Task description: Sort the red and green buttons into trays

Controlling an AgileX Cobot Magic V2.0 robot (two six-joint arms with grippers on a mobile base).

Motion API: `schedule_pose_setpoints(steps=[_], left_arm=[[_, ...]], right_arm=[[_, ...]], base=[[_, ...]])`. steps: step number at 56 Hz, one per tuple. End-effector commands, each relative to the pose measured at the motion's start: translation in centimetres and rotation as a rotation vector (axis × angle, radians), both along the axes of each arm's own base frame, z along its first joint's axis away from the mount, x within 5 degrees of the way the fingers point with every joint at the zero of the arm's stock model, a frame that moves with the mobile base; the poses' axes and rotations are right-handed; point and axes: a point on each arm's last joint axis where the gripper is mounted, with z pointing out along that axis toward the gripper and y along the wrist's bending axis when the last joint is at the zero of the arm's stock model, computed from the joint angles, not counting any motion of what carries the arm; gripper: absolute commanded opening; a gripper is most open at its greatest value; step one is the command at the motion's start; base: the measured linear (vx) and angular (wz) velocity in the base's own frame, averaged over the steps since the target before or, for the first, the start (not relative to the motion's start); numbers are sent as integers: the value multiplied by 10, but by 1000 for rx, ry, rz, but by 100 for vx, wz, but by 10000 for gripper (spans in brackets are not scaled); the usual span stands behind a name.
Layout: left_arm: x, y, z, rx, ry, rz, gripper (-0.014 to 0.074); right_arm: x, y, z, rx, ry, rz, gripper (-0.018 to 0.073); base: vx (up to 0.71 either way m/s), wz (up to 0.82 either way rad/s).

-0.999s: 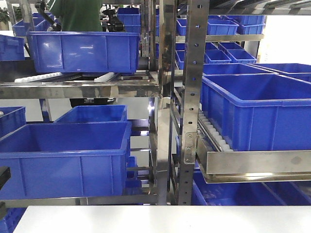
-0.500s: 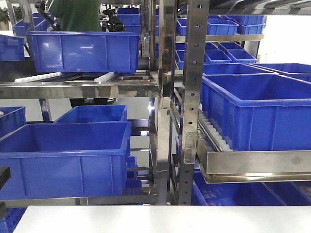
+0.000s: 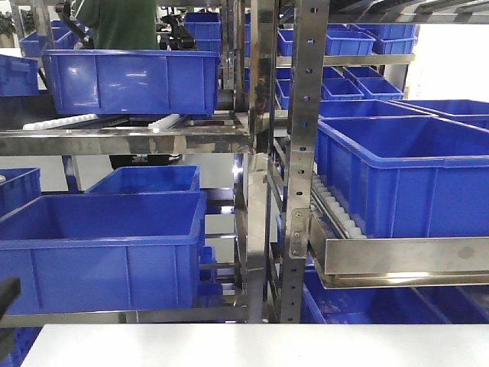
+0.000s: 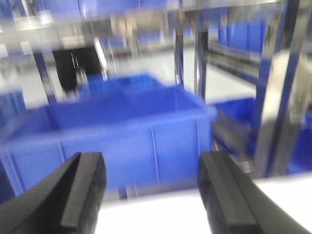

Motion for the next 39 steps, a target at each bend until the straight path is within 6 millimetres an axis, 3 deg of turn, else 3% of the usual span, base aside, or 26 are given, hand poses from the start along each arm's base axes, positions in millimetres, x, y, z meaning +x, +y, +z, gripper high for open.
schedule_pose_setpoints(steps=[1, 17, 39], left_arm=[[7, -1, 0, -42, 55, 11, 534], [25, -4, -76, -54, 281, 40, 534], [16, -14, -131, -65, 24, -72, 534]], right_arm=[[10, 2, 26, 59, -231, 7, -11], [10, 2, 26, 57, -231, 6, -8], [10, 1, 26, 56, -232, -2, -8]], base=[[0, 0], [0, 0], [0, 0]])
